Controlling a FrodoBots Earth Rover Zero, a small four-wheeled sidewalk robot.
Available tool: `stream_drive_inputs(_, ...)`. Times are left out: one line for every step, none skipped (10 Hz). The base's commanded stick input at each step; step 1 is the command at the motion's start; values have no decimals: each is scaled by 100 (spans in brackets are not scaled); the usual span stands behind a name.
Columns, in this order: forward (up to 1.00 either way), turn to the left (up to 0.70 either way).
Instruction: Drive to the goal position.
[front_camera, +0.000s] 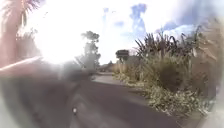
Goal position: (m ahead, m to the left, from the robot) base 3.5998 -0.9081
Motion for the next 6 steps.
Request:
stream_drive_inputs(50,1)
stream_drive_inputs(50,1)
stream_drive_inputs(50,1)
stream_drive_inputs(50,1)
stream_drive_inputs(50,1)
stream_drive_inputs(50,1)
